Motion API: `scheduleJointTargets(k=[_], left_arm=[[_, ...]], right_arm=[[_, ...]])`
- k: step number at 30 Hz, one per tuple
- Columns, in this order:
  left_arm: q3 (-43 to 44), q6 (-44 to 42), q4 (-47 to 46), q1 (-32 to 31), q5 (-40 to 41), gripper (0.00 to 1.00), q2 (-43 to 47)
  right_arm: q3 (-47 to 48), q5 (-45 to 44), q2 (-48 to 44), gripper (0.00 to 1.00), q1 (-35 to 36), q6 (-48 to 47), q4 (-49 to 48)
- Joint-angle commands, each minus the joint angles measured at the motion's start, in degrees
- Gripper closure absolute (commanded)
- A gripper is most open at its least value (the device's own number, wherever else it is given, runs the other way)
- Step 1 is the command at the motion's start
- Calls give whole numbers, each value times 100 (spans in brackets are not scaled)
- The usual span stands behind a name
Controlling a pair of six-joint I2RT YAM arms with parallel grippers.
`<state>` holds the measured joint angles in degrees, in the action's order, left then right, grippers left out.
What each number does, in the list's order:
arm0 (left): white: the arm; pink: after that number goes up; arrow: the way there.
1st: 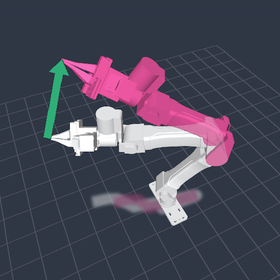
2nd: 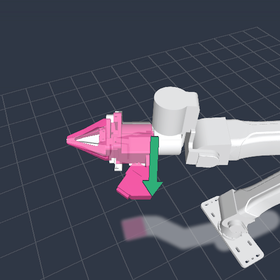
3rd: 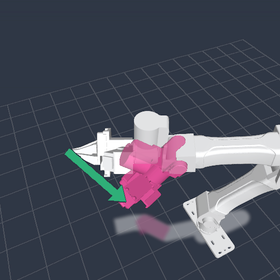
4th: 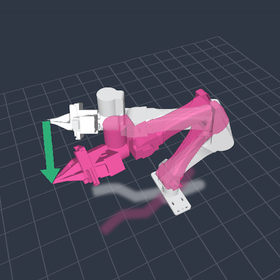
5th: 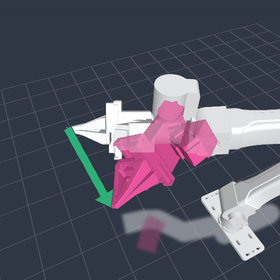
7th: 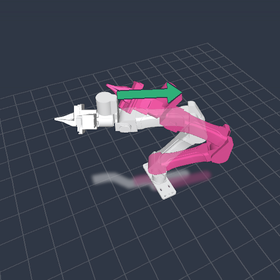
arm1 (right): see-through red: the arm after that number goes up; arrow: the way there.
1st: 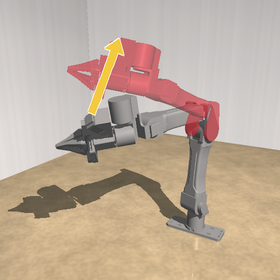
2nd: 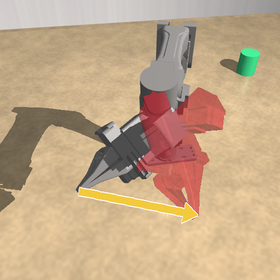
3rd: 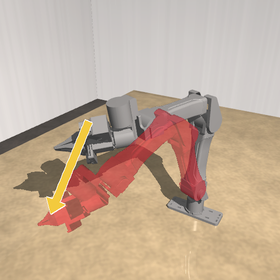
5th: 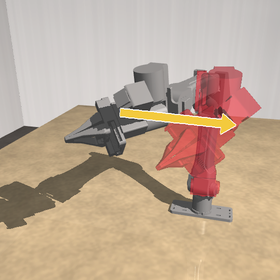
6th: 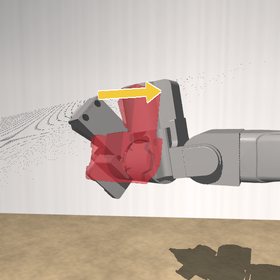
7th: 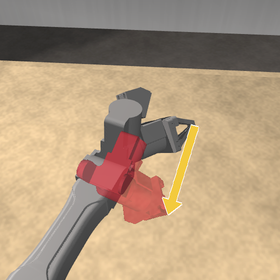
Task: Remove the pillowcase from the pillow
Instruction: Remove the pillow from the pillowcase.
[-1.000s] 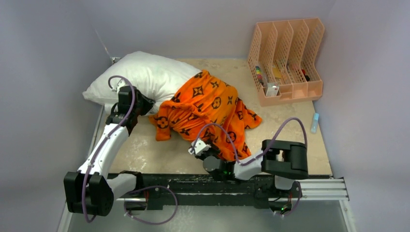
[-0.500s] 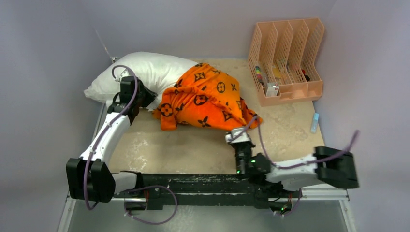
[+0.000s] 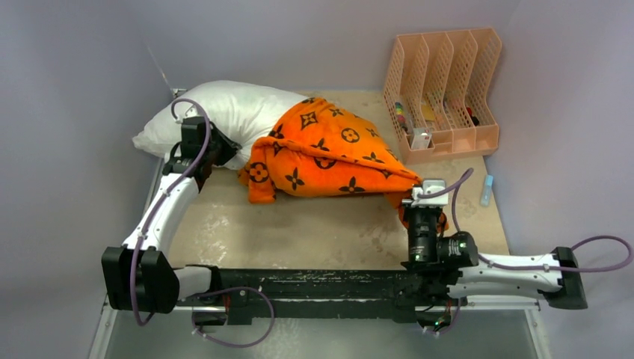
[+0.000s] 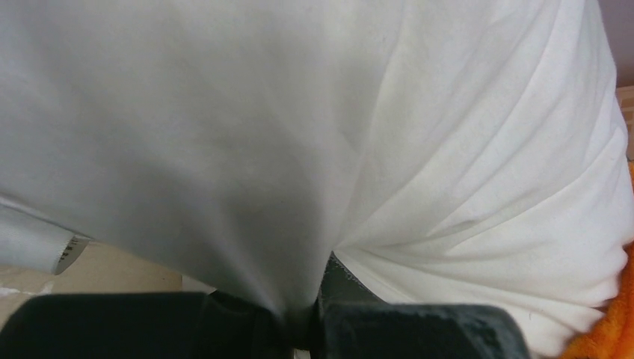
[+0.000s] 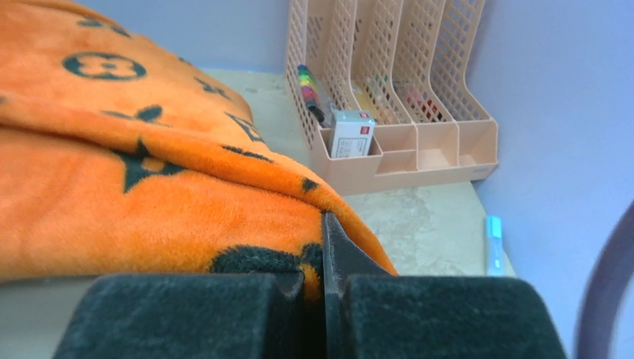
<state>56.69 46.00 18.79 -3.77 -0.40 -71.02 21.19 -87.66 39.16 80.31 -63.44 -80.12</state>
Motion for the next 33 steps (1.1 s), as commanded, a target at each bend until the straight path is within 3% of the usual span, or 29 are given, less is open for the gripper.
scheduleJointTargets(k=[1, 4, 7, 10, 13, 14, 15, 16, 17, 20, 23, 28, 31, 33], left_arm=[[33, -483, -232, 377, 854, 100, -60], [-101, -423, -325, 377, 704, 100, -6], [-217, -389, -417, 377, 539, 100, 51], [-223, -359, -397, 377, 407, 100, 64], [-220, -295, -458, 377, 316, 100, 89], [-201, -289, -449, 377, 305, 100, 77], [-177, -295, -424, 377, 301, 100, 66], [-164, -298, -415, 377, 289, 100, 55], [-152, -297, -419, 377, 282, 100, 42], [-155, -278, -436, 377, 231, 100, 36], [-165, -273, -440, 377, 155, 100, 35], [-84, -346, -323, 377, 68, 100, 8], [-25, -344, -297, 377, -69, 100, -42], [-22, -331, -271, 377, -98, 100, -1]], right_arm=[[932, -659, -200, 100, -84, 2442, 3246], [821, -294, -41, 100, -223, 1451, 1944], [1108, -248, 267, 99, -213, 2136, 2966], [1309, -14, 956, 60, -74, 2279, 3442], [1614, 427, 1524, 43, -33, 2612, 4158], [1903, 699, 1566, 39, -22, 3481, 5225], [2516, 1460, 1591, 33, -17, 5205, 7255], [3151, 2154, 1677, 21, -75, 7300, 9628], [3395, 2300, 1746, 17, -215, 8002, 10353], [3520, 2984, 1797, 13, -262, 8194, 10547], [3208, 4271, 1617, 2, -244, 7584, 9660], [2885, 6726, 1012, 1, -242, 7997, 9573], [2849, 6747, 1109, 1, -244, 7993, 9285], [3293, 6022, 1841, 1, -252, 8043, 9677]])
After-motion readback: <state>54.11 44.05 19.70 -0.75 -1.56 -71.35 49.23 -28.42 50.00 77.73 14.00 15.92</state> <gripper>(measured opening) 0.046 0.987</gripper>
